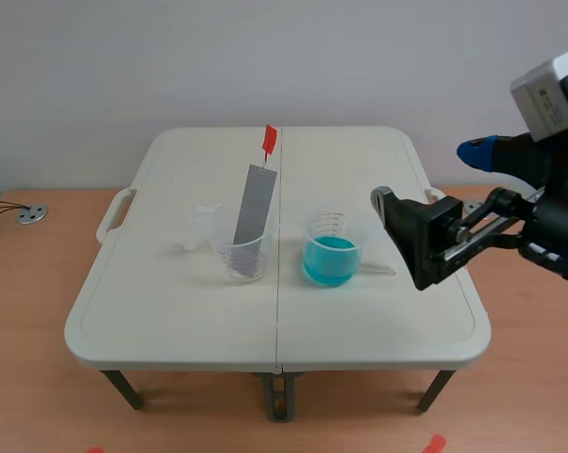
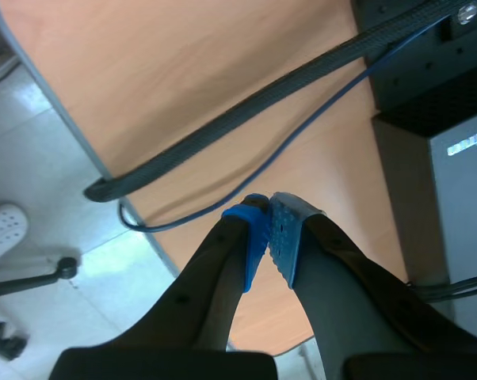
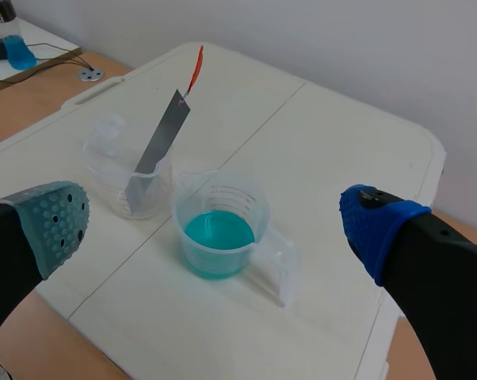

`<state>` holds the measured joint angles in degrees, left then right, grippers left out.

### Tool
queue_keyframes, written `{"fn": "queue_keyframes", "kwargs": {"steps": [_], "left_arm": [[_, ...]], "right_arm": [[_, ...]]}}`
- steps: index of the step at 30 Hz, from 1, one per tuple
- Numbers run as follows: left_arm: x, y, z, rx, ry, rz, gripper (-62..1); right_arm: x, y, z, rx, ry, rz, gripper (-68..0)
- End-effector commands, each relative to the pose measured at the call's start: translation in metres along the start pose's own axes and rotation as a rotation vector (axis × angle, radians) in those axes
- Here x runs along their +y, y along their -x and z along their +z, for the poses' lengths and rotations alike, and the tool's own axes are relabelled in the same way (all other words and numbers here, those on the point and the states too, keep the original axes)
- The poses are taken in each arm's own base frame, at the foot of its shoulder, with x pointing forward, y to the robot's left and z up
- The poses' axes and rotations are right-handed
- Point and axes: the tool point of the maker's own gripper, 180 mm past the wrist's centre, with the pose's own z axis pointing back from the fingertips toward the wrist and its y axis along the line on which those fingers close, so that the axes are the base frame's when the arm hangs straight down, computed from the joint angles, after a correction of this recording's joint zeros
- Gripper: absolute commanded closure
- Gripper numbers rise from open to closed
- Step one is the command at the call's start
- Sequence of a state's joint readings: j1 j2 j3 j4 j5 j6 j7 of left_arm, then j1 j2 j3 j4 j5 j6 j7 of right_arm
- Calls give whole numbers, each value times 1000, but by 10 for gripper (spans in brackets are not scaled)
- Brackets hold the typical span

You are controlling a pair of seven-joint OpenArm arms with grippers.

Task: Hold the metal plate by the orange handle, dip it into the blue solution, take it out and point at it, then put the plate back in the beaker on the left.
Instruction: 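Lift the metal plate out of the left beaker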

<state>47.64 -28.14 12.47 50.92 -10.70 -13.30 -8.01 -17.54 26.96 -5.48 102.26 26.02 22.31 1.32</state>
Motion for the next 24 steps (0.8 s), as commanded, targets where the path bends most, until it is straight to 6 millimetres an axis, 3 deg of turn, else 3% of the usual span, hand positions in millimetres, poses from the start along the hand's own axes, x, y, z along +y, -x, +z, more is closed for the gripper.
{"fn": "queue_keyframes", "kwargs": {"steps": [1,10,24], "left_arm": [[-6,-1,1,-13,10,9,-17],[-15,13,0,16,22,-9,-17],[-15,13,-1,17,20,-8,-17]], "right_arm": [[-3,-11,-5,-45,0,-14,-663],[-2,-4,-35,-61,-14,-76,-663],[5,4,-90,-54,-64,-131,-663]]}}
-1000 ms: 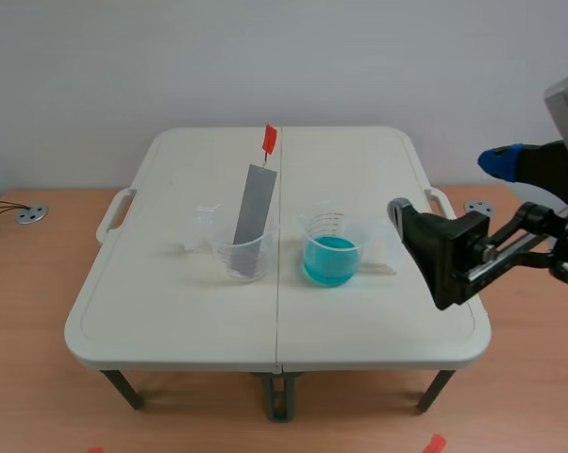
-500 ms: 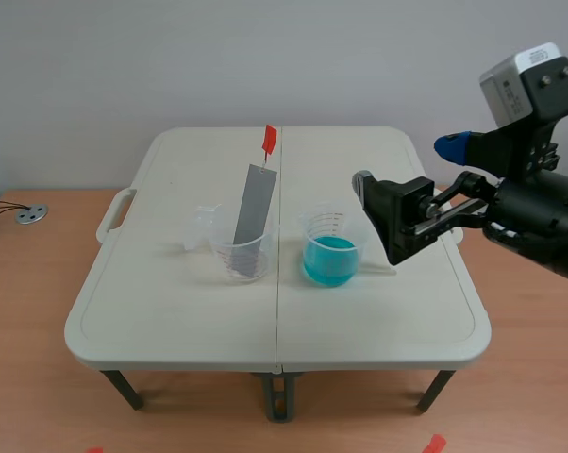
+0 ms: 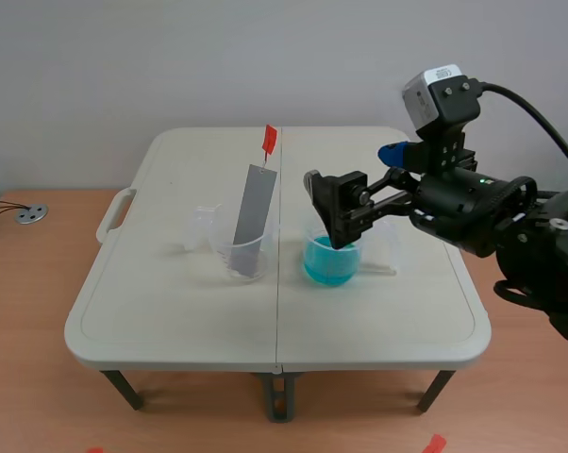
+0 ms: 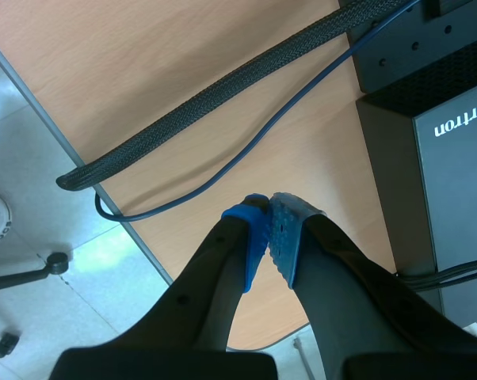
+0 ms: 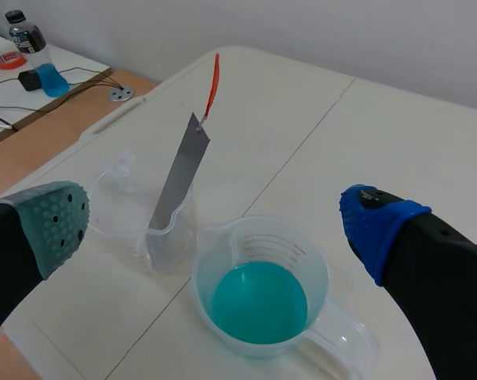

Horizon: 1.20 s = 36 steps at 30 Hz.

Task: Hold the metal plate by the orange handle, dip it into the blue solution, take it out and point at it, then put the plate back in the beaker on the left.
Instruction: 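Lift the metal plate out of the left beaker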

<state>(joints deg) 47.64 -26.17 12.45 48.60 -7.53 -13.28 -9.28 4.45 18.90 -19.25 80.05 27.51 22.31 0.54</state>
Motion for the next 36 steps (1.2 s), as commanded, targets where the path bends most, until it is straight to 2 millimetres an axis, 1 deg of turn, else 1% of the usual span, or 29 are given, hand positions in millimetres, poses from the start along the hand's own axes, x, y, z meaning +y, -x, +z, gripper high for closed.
{"fn": "queue_keyframes", "kwargs": {"steps": [1,9,14,22,29,36], "left_arm": [[-3,0,1,-3,6,2,-17],[1,-7,-1,-20,-2,-2,-17],[1,-6,-1,-19,-2,-2,-17],[1,-6,-1,-19,-2,-2,-17],[1,-6,-1,-19,-2,-2,-17],[1,-6,-1,-19,-2,-2,-17]], "right_arm": [[-2,-18,-9,-50,-5,6,-663],[5,-20,-41,-44,-42,2,-663],[9,-21,-59,-28,-59,-5,-663],[14,-31,-88,-23,-82,-7,-663],[26,-31,-113,22,-118,12,-663],[26,-21,-134,78,-113,-16,-663]]}}
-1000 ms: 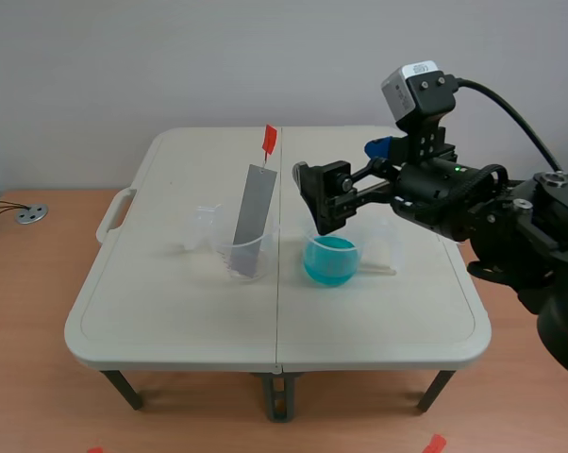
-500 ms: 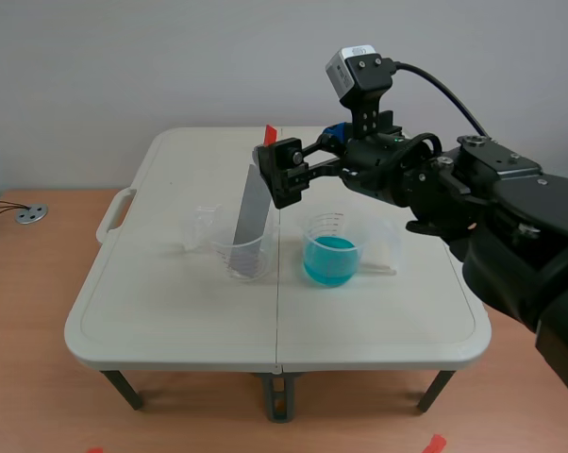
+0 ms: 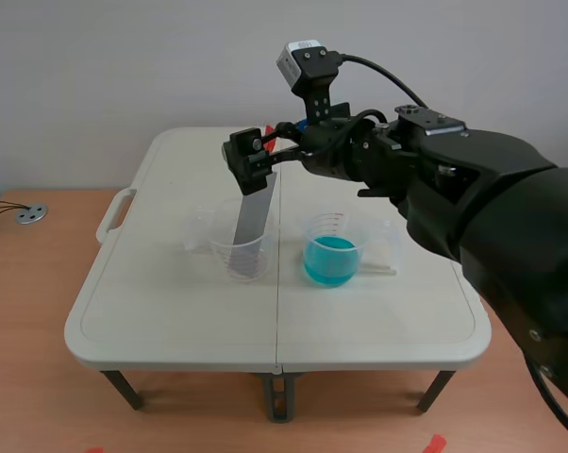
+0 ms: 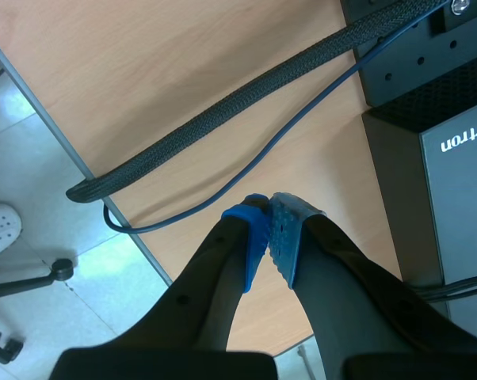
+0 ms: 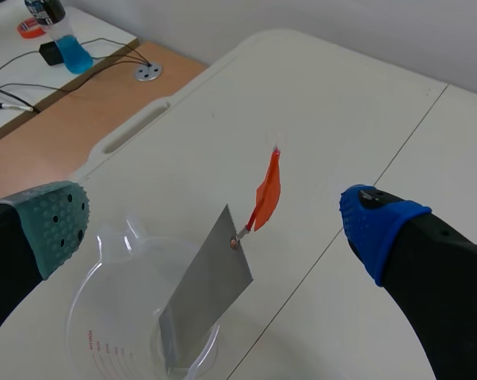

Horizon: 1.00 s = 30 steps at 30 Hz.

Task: Hold the metal plate by the orange handle, dip it into the blue solution, take it out and point at it, then put the plate back in the beaker on the left.
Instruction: 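Lift the metal plate out of the left beaker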

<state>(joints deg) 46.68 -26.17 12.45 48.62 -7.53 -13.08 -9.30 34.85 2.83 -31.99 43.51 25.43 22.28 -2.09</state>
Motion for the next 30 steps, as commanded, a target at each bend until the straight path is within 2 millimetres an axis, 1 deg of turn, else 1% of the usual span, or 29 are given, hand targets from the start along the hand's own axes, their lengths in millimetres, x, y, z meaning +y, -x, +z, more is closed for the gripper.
{"fn": "queue_keyframes", "kwargs": {"steps": [1,9,14,17,23,27,30], "left_arm": [[-3,1,2,-3,7,3,-17],[-3,1,2,-4,7,3,-17],[-3,1,2,-5,7,3,-17],[-1,-3,0,-12,4,1,-17],[4,-13,-3,-33,-5,-1,-17],[5,-15,-4,-36,-7,-4,-17],[5,-14,-4,-33,-7,-4,-17]], "right_arm": [[-1,-25,-7,-47,-4,12,-663],[5,-33,-22,-43,-16,11,-663],[9,-31,-26,-35,-23,9,-663],[11,-30,-27,-26,-27,13,-662],[11,-28,-27,-17,-25,24,-555],[11,-24,-27,7,-25,24,-521],[11,-23,-27,9,-25,24,-473]]}}
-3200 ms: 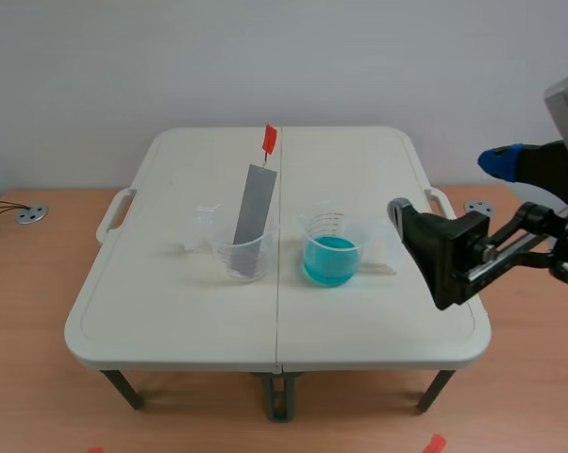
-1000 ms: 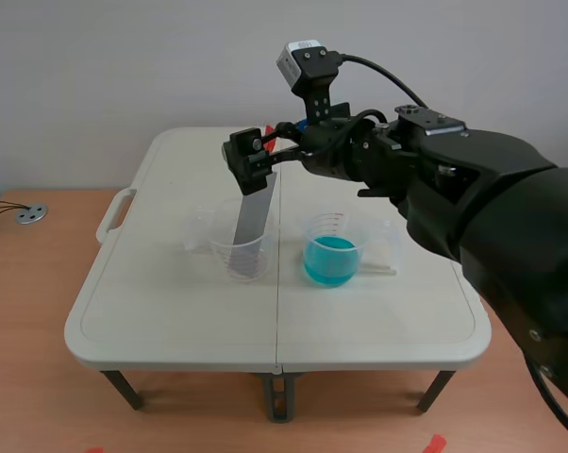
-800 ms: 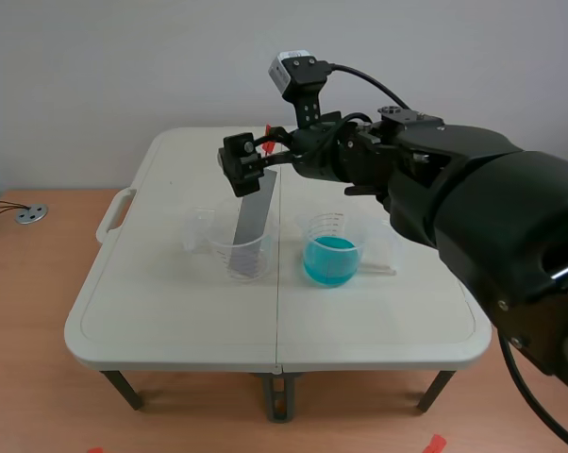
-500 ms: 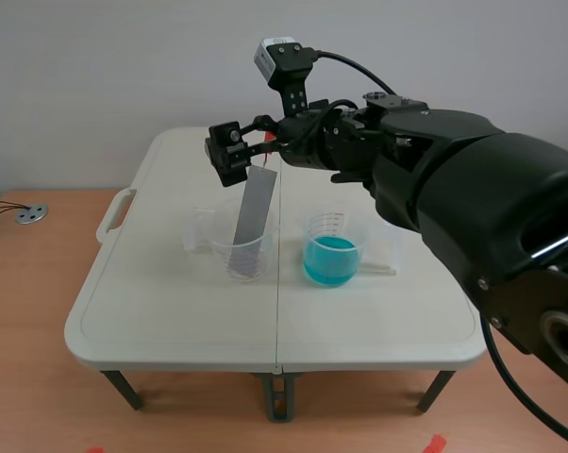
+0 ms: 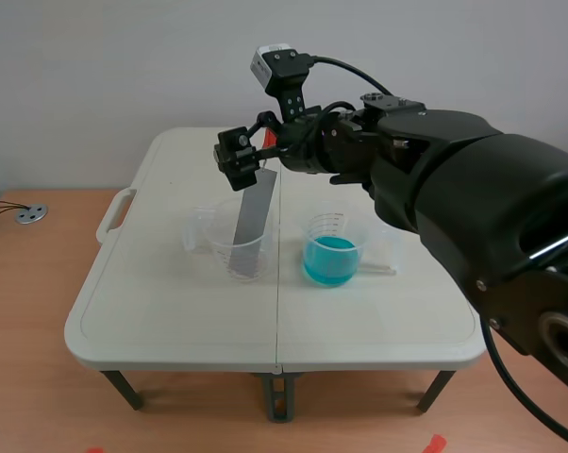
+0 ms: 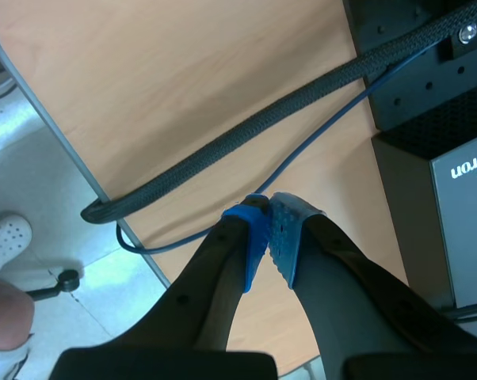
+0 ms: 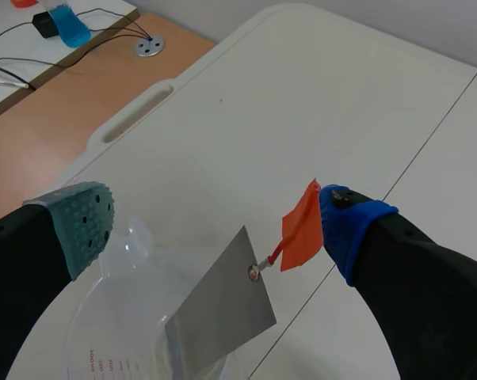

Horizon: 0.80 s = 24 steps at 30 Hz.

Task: Hold the metal plate by the orange handle, dip it into the blue solution, take it out and point at it, then put the plate back in the beaker on the left.
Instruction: 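Lift the metal plate out of the left beaker, then move the plate over the blue solution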

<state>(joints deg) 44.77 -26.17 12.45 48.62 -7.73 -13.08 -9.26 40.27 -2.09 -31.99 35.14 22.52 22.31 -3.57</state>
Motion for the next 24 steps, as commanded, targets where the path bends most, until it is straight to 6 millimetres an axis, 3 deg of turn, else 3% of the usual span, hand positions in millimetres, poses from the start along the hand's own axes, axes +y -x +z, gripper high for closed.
{"fn": "queue_keyframes", "kwargs": {"steps": [1,18,24], "left_arm": [[-3,0,1,-4,7,3,-17],[-1,-2,0,-6,4,0,-17],[-1,-3,0,-6,3,0,-17]], "right_arm": [[1,-24,-2,-54,-8,13,-455],[1,-25,-2,-59,-8,13,-223],[0,-24,-2,-58,-8,14,-51]]}}
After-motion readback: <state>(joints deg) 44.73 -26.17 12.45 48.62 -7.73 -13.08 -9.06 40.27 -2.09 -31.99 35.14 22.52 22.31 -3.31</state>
